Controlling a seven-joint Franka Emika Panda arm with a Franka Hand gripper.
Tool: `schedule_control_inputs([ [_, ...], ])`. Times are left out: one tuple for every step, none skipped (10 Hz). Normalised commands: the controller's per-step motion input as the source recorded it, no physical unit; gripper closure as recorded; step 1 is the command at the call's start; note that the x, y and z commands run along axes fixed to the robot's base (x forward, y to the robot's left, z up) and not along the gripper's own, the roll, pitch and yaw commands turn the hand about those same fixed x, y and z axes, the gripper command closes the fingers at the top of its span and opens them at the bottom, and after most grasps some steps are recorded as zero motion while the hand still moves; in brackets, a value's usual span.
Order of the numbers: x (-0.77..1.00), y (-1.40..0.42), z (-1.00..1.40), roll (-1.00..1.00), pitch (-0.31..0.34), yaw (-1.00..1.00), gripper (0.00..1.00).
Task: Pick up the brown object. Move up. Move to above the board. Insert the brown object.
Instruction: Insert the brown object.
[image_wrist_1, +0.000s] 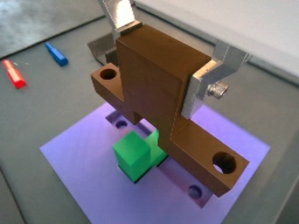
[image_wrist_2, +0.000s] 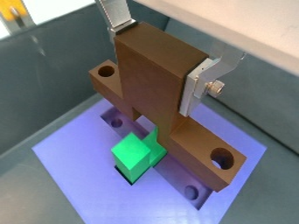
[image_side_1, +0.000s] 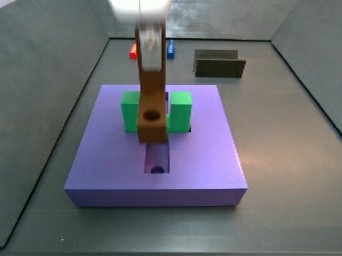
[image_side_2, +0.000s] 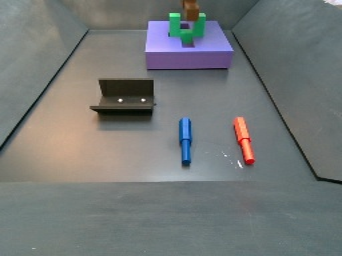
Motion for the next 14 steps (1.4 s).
schedule_control_inputs([
  [0.08, 0.0, -0.43, 0.07, 0.09, -0.13, 1.0],
  [0.12, 0.0, -0.35, 0.06, 0.083, -0.09, 1.0],
  [0.19, 0.0, -0.36, 0.06, 0.077, -0.03, 1.0],
  [0.16, 0.02, -0.41, 0.05, 0.067, -0.03, 1.0],
  [0.13, 0.0, -0.47, 0.03, 0.053, -0.01, 1.0],
  [0.12, 0.0, -0.52, 0.03, 0.047, -0.01, 1.0],
  [0.07, 0.01, -0.55, 0.04, 0.05, 0.0, 1.0],
  [0.04, 0.03, -0.55, 0.02, 0.05, 0.0, 1.0],
  [0.09, 0.15, -0.55, 0.01, 0.059, -0.02, 1.0],
  [0.1, 0.13, -0.55, 0.0, 0.036, 0.0, 1.0],
  [0.05, 0.01, -0.63, 0.0, 0.0, 0.0, 1.0],
  [0.0, 0.0, -0.63, 0.0, 0.0, 0.0, 1.0],
  [0.0, 0.0, 0.0, 0.02, 0.0, 0.0, 1.0],
  [0.0, 0.0, 0.0, 0.0, 0.0, 0.0, 1.0],
])
